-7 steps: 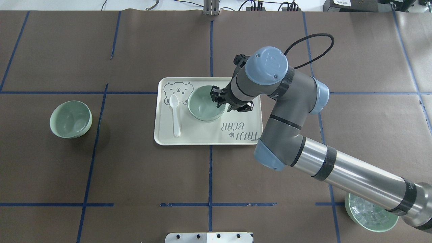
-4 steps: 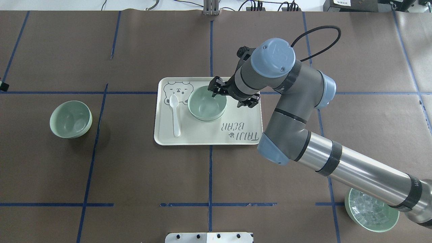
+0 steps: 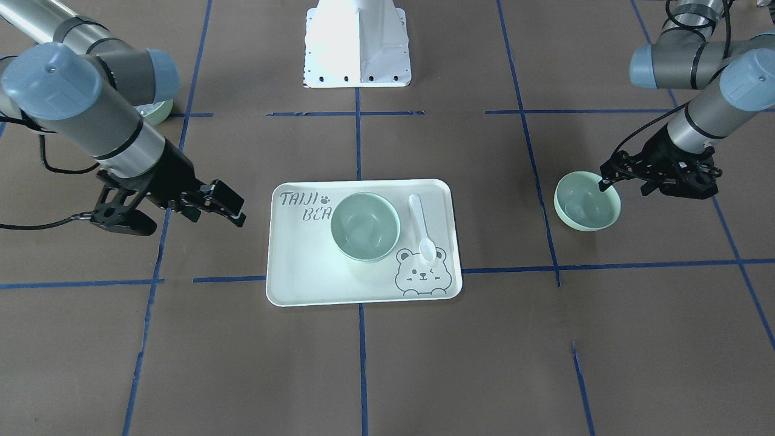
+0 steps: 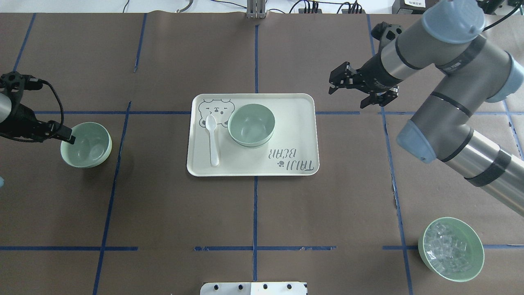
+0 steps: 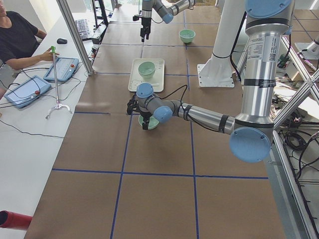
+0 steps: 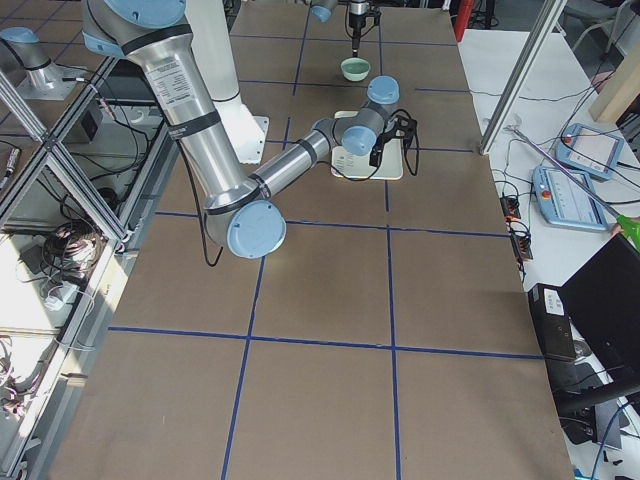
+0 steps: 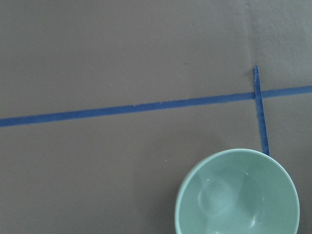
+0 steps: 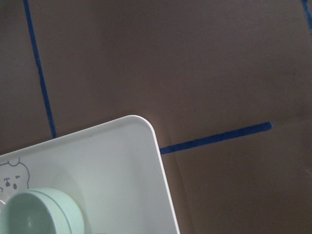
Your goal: Stack green bowls together
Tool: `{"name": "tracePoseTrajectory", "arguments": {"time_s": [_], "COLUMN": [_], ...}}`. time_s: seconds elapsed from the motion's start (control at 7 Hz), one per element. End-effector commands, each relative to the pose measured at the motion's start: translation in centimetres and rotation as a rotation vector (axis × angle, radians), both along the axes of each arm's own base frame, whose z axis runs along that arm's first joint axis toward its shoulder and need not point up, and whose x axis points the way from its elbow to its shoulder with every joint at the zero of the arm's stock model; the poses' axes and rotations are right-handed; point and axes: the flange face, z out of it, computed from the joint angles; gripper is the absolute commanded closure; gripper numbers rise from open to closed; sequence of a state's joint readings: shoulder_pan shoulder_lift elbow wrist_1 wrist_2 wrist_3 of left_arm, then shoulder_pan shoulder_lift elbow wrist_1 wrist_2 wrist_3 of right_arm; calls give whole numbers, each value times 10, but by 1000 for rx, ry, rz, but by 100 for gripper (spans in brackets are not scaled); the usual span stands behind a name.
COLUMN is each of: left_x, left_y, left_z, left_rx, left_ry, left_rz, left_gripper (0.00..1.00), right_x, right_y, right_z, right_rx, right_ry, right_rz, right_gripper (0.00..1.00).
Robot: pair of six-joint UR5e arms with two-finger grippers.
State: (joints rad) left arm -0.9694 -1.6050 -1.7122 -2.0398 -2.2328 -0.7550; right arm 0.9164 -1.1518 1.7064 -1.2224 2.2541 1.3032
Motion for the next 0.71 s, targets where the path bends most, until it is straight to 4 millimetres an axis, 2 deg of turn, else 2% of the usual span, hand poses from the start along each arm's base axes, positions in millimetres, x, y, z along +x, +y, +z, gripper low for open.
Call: {"name": "tracePoseTrajectory", "arguments": {"time_s": [0.0, 0.14, 0.29, 0.43, 0.57], "left_x": [9, 17, 22, 23, 23], "left_y": [-1, -8, -11, -11, -12], "left_z": [13, 16, 21, 20, 20], "left_rx": [-17, -30, -37, -37, -36], "left_ry": [-15, -20, -26, -26, -27], "left_rz": [0, 1, 5, 7, 6], "left_gripper": [15, 29, 50, 90, 100], "right_x": [53, 56, 65, 75, 78], "right_y": [-6, -4, -6, -5, -5], "right_z": [34, 41, 47, 56, 57], "right_rx": [3, -5, -1, 2, 0], "right_ry": [-10, -4, 2, 4, 2], "right_rz": [-31, -28, -23, -28, -29], "right_gripper": [0, 0, 0, 0, 0]}}
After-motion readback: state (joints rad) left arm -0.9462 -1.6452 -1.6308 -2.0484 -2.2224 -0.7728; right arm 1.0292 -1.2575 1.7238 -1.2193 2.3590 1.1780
